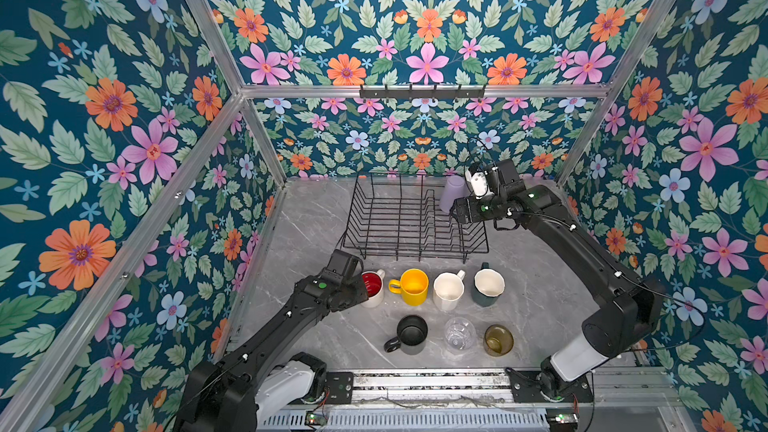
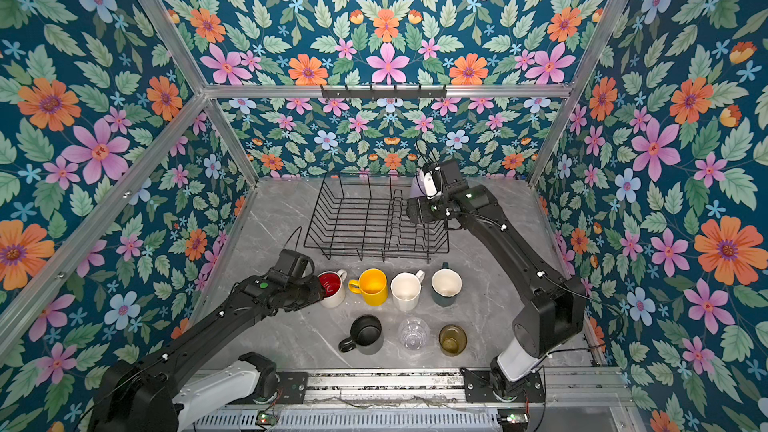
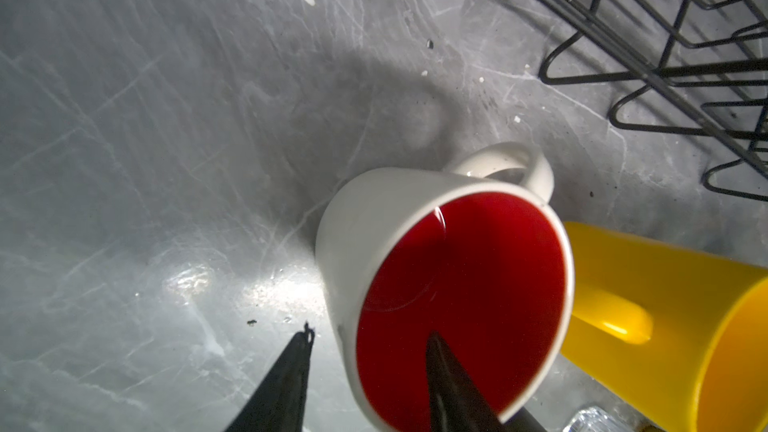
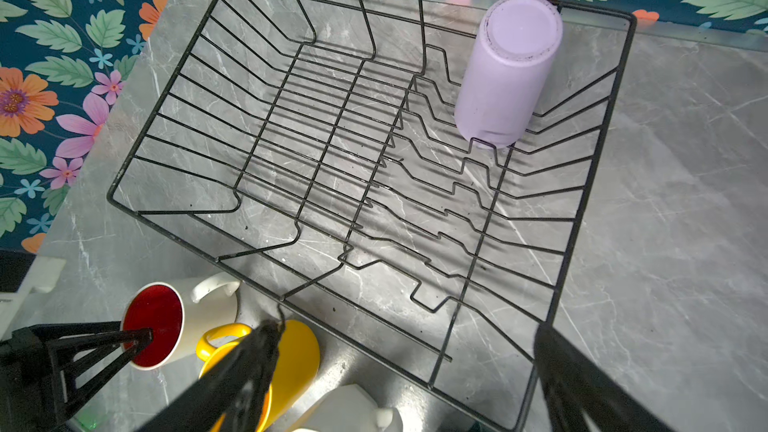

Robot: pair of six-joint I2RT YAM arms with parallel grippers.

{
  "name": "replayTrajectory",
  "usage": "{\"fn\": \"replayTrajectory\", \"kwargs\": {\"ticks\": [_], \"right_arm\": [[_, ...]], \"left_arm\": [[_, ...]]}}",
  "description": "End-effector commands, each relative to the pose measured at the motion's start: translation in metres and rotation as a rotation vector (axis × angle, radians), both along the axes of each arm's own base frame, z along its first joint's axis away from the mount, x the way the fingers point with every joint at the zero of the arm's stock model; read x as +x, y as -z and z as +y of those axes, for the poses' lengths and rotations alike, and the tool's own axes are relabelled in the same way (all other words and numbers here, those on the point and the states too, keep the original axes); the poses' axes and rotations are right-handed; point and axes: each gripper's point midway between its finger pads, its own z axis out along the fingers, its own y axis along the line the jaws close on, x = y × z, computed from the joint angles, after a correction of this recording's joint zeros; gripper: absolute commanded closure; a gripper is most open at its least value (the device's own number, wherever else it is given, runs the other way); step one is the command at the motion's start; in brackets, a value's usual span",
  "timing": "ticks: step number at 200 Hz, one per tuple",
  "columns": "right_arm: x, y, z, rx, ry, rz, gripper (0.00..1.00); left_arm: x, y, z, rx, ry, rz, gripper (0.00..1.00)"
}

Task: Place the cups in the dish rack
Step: 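Move the left gripper down over the red-inside white mug, then grasp the red-inside white mug rim with the left gripper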

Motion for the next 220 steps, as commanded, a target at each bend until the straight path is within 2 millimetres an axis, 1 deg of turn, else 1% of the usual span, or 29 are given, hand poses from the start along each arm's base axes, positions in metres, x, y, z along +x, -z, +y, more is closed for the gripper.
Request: {"fn": "replayTrajectory", "kwargs": {"ticks": [1,65,97,130,165,182,209,220], "right_arm": [[0.003,-0.003,-0.001,-0.004,0.002,-0.026,0.04],[0.003,-0.002,0.001,0.002,-0.003,-0.026,0.04],[0.004,-0.003,0.001,0.004,-0.005,-0.032,0.04],[0.004,-0.006,0.003,0.012,-0.009,-0.036,0.04],[0.004,-0.003,0.005,0.019,-0.012,-0.028,0.04],[0.005,-0.003,0.005,0.023,-0.012,-0.027,0.04],[0.004,-0.006,0.005,0.027,-0.013,-0.032,0.04],[0.005,-0.006,0.005,0.029,-0.013,-0.032,0.04]], "left_arm": [[0.004,0.0,0.0,0.008,-0.003,-0.013,0.56],[-0.001,0.006,0.005,0.035,-0.006,0.013,0.69],[-0.007,0.008,0.009,0.041,-0.009,0.022,0.76],[-0.013,0.011,0.011,0.039,-0.014,0.033,0.81],[-0.02,0.013,0.016,0.051,-0.017,0.048,0.89],[-0.021,0.011,0.016,0.047,-0.021,0.042,0.91],[-0.019,-0.002,0.019,0.051,-0.042,0.024,1.0],[-0.018,-0.006,0.021,0.056,-0.051,0.006,1.0]]}}
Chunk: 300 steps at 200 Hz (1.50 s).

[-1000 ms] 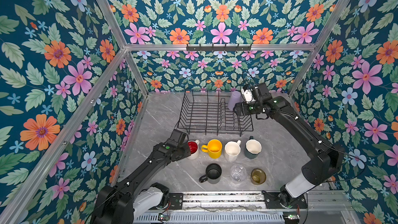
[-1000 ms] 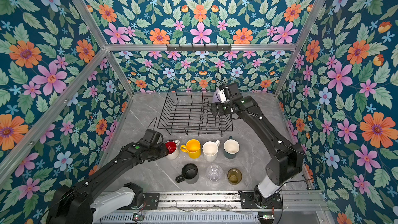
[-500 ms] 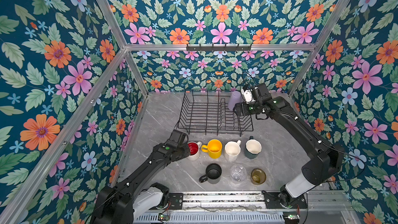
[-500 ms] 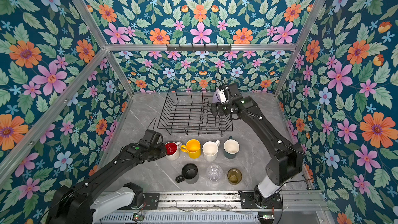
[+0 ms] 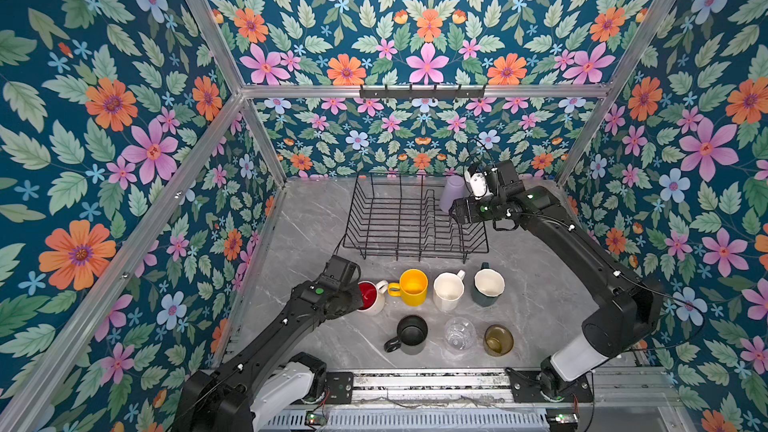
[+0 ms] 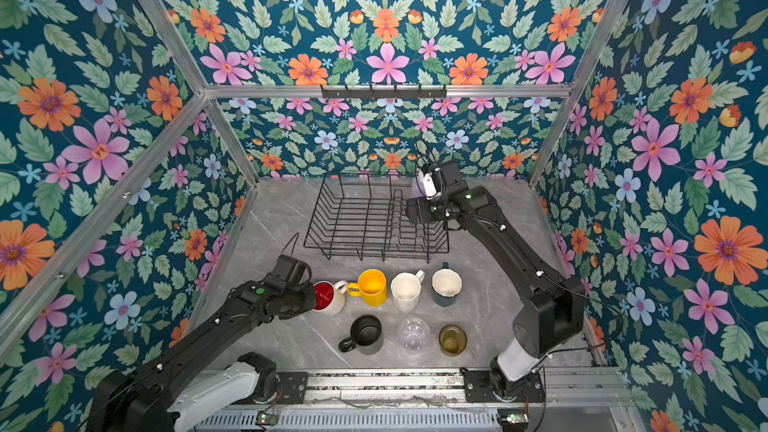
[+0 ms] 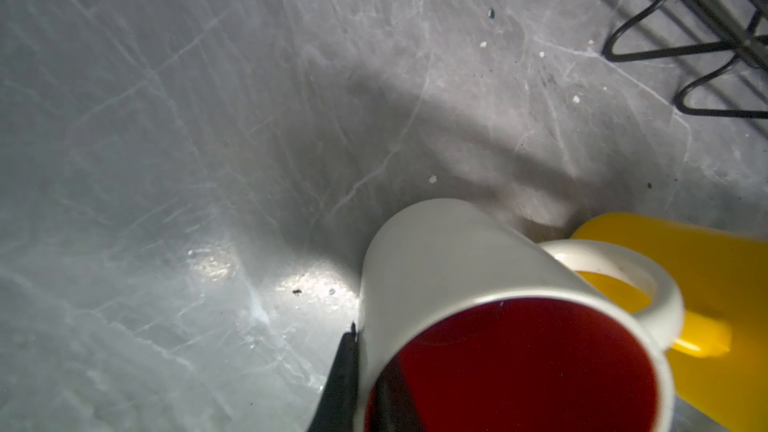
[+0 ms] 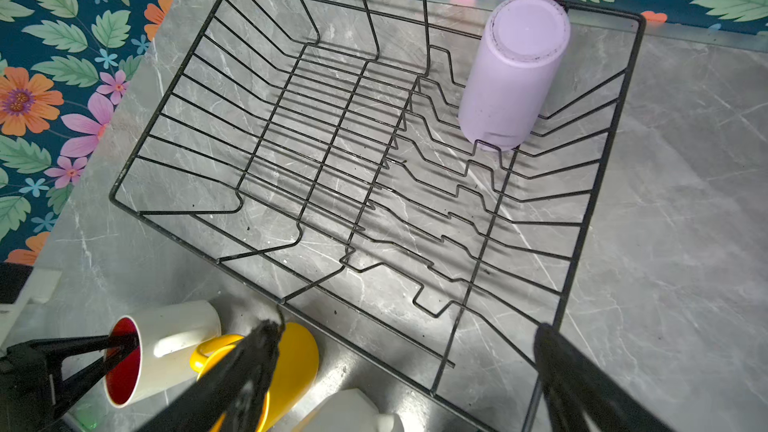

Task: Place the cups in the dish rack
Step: 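Grasp the red-inside white mug rim with the left gripper, then lift and tilt the white mug toward the right gripper while it approaches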

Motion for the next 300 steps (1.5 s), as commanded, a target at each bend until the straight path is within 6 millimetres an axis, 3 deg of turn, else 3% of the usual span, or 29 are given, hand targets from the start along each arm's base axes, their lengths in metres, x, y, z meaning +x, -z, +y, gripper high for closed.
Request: {"fn": "replayTrajectory", "kwargs": {"ticks": [1,69,110,140,180,226,300], "right_arm": [[0.004,-0.008,0.003,0.018,-0.003,-0.029,0.04],[0.003,-0.009,0.006,0.043,-0.008,-0.024,0.04],[0.0,-0.016,0.014,0.096,-0.033,-0.033,0.04],[-0.004,-0.02,0.023,0.151,-0.07,-0.046,0.04],[-0.016,-0.022,0.031,0.216,-0.124,-0.048,0.04],[-0.027,-0.033,0.032,0.314,-0.155,-0.072,0.03],[-0.055,-0.071,0.048,0.531,-0.346,-0.19,0.03]], "left_arm": [[0.002,-0.011,0.004,0.01,-0.019,-0.027,1.0],[0.01,-0.063,0.012,-0.007,-0.066,-0.164,1.0],[0.021,-0.125,0.013,-0.079,-0.077,-0.364,1.0],[0.034,-0.167,-0.012,-0.242,-0.007,-0.54,1.0],[0.05,-0.187,-0.043,-0.402,0.083,-0.586,1.0],[0.057,-0.202,-0.059,-0.517,0.164,-0.618,1.0],[0.057,-0.235,-0.084,-0.924,0.3,-0.644,1.0]]}}
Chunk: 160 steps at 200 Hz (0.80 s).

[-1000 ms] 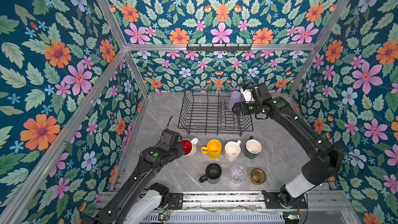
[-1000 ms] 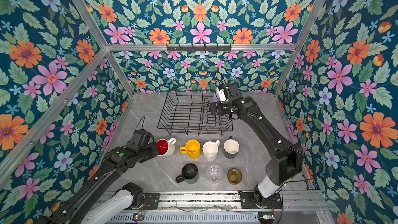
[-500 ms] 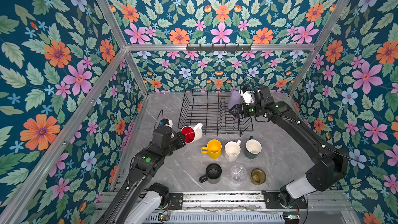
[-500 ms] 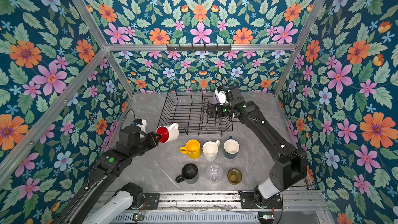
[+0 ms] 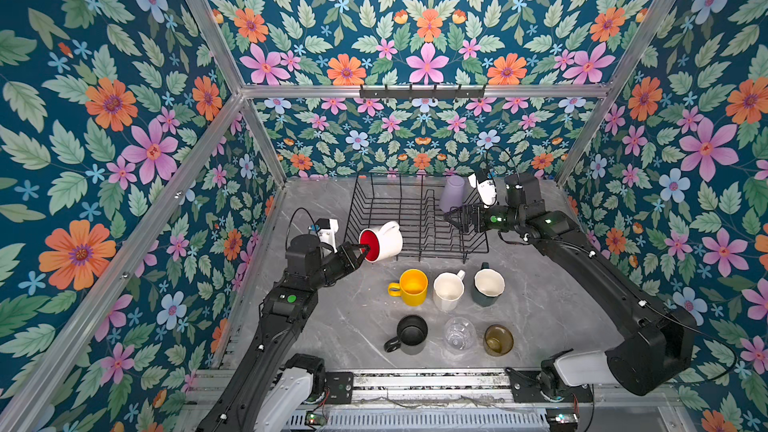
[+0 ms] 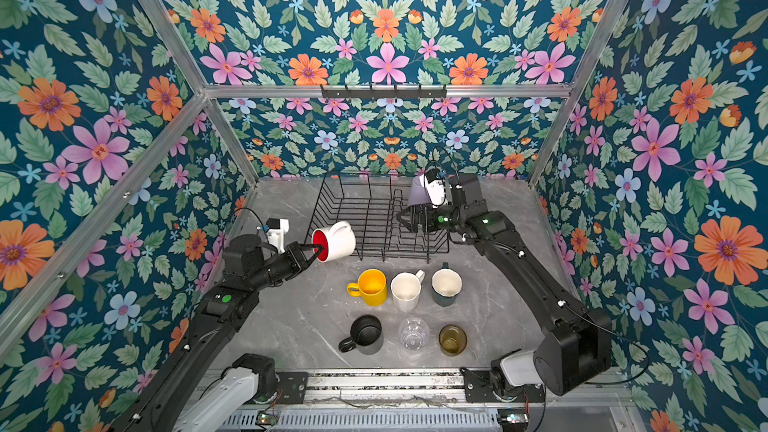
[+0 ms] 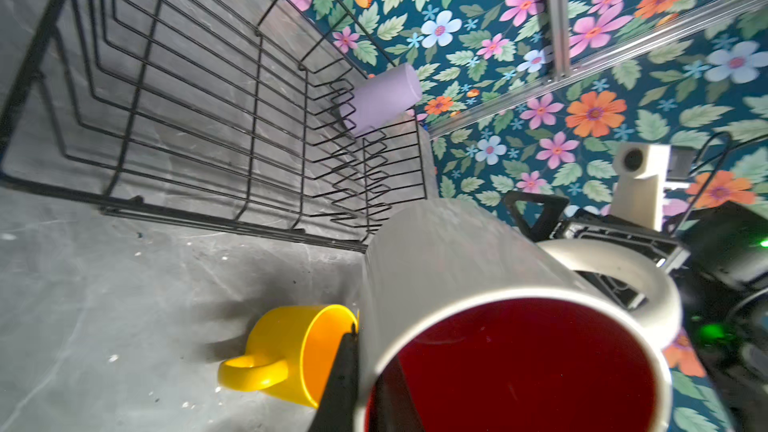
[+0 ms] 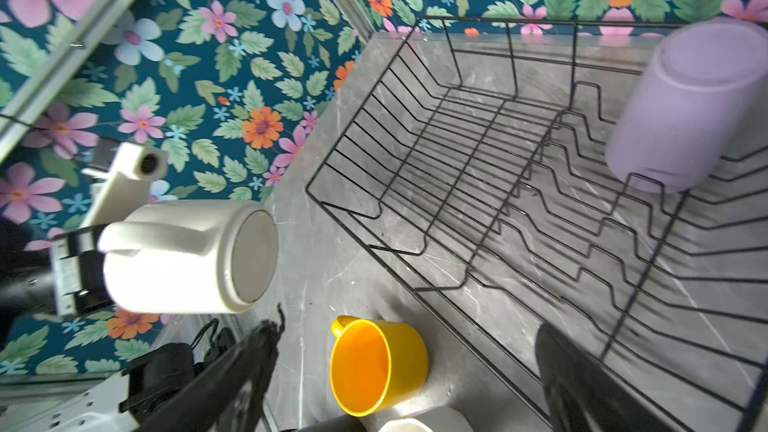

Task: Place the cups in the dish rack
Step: 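Lift and tilt the white mug toward the right gripper while it approaches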

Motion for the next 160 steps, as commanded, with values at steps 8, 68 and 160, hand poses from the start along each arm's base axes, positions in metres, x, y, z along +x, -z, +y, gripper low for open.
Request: {"fn": "replayTrajectory", "kwargs": {"ticks": [8,68,160], "right_arm": [[-0.013,-0.036,0.018,0.147,-0.131,-0.126,0.03],[-0.046,-0.067,0.035,0.336,-0.344,-0.262,0.03],[-0.075,-0.08,0.078,0.35,-0.519,-0.386,0.02]], "left_arm": [[-0.01,-0.059,-0.028,-0.218,0.197,-0.168,1.0],[-0.018,-0.063,-0.04,-0.389,0.317,-0.156,1.0],[-0.023,-0.058,-0.04,-0.403,0.32,-0.134,1.0]]}}
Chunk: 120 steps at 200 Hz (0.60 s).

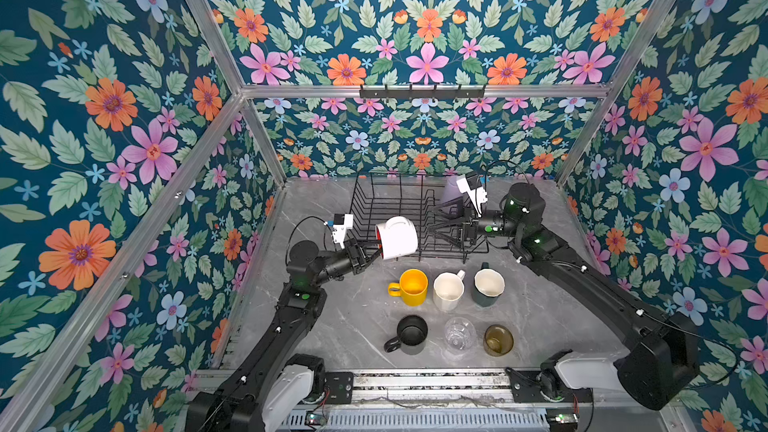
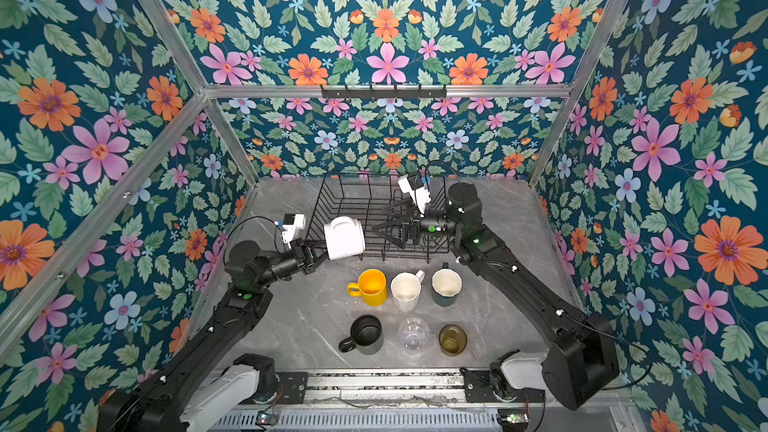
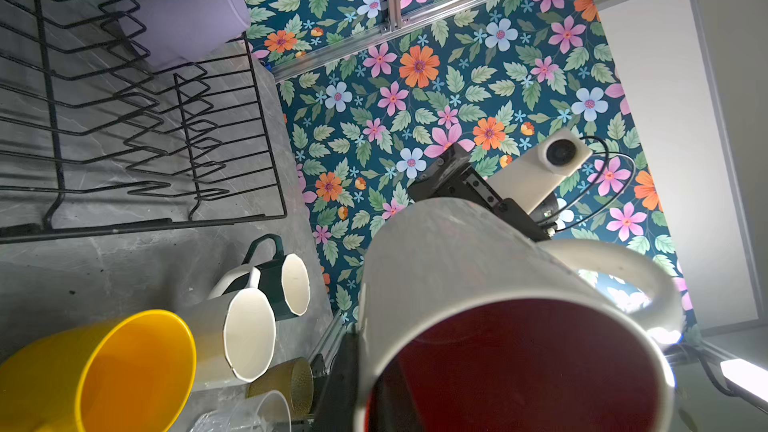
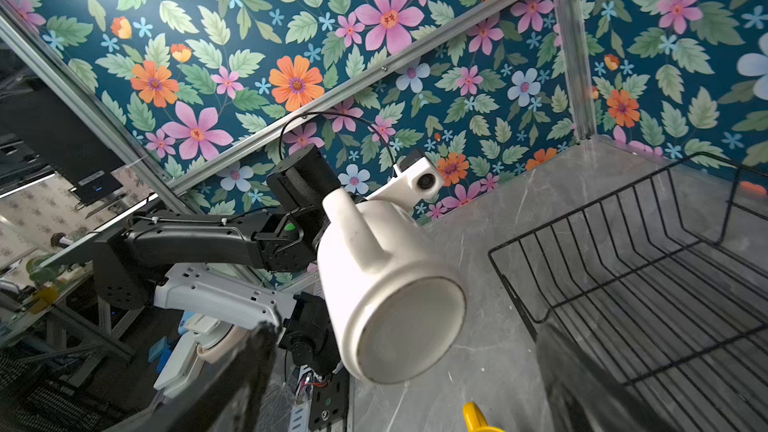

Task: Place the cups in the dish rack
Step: 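Lift and tilt the white mug toward the right gripper while it approaches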

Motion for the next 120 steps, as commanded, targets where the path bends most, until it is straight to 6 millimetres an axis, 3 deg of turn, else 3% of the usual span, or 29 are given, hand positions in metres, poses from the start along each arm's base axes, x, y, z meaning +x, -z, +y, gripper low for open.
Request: {"fn": "replayTrajectory", "kwargs": {"ticks": [1,78,120], "right_arm": [[0.0,-0.008,0.007,0.019,-0.023,-0.064,0.02],[-0.004,-0.009,0.035,0.045,-0.124,-0.074,0.02],[-0.01,0.001,0.052,0.032,-0.177,-0.071,0.02]], "left_arm": [[-0.005,-0.02,0.0,-0.034,0.012,-0.087,1.0],[-0.006,-0.021,0.0,-0.037,0.011,-0.085,1.0],[-0.006,-0.022,0.001,-0.039,0.01,-0.088,1.0]]}}
